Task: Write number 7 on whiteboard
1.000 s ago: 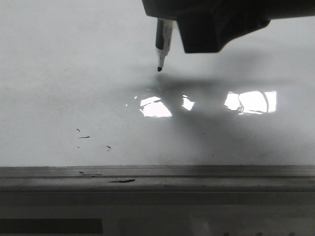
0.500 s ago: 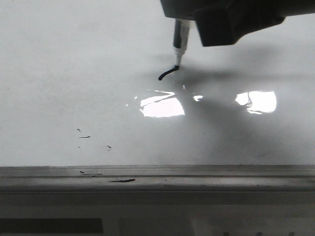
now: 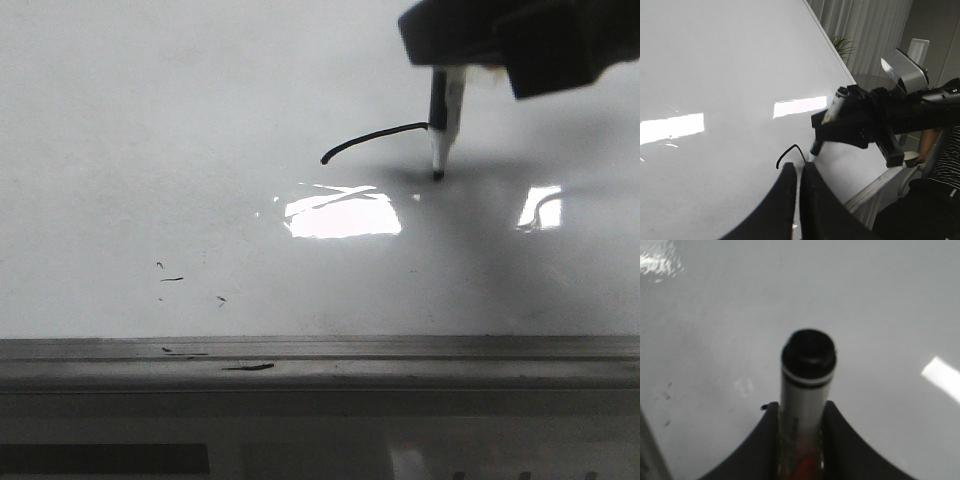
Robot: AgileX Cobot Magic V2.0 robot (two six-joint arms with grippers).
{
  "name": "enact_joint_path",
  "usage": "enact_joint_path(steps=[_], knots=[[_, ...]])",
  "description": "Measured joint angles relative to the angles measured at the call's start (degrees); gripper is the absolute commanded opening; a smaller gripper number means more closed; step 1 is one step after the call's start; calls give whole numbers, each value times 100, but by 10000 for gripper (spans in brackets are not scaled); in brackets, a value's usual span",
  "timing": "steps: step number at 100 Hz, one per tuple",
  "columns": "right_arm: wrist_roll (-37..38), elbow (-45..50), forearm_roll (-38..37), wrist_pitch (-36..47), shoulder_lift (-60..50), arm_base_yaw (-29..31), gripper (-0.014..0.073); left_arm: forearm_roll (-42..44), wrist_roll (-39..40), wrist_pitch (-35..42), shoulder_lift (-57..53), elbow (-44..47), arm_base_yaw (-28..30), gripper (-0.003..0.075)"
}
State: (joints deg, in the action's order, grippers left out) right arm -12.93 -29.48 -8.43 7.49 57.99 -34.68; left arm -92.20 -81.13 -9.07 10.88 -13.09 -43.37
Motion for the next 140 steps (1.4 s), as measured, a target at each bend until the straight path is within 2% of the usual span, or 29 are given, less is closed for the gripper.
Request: enact_joint_path(steps=[18, 46, 57, 68, 75, 88, 95, 114, 130, 140], knots=[[30, 12, 471, -1128, 0, -665, -44, 0, 0, 0, 0, 0, 0, -20], [-4, -79, 493, -1417, -104, -828, -44, 0, 0, -5, 0, 0, 0, -20], [-4, -392, 493, -2060, -539, -1014, -44, 0, 0, -84, 0, 0, 0, -20], [-4, -970, 482, -2234, -1111, -1222, -44, 0, 0, -111, 0, 0, 0, -14], [-4, -1290, 482, -2371, -1332, -1279, -44, 0, 0, -158, 65, 0, 0, 39], [-4, -1571, 482, -2841, -1444, -1279, -44, 133, 0, -424, 592, -85, 0, 249], [-4, -1571, 552, -3087, -1444, -1279, -45, 337, 0, -684, 1068, -216, 0, 321], [-57, -1571, 791, -3303, -1424, -1385, -46, 956, -147, -1346, 2578, -808, 0, 326], [-93, -1571, 843, -3312, -1408, -1815, -46, 851, -1248, -2006, 3681, -1365, 0, 326], [-104, -1571, 843, -3312, -1361, -2122, -46, 280, -1942, -2412, 4186, -1629, 0, 325]])
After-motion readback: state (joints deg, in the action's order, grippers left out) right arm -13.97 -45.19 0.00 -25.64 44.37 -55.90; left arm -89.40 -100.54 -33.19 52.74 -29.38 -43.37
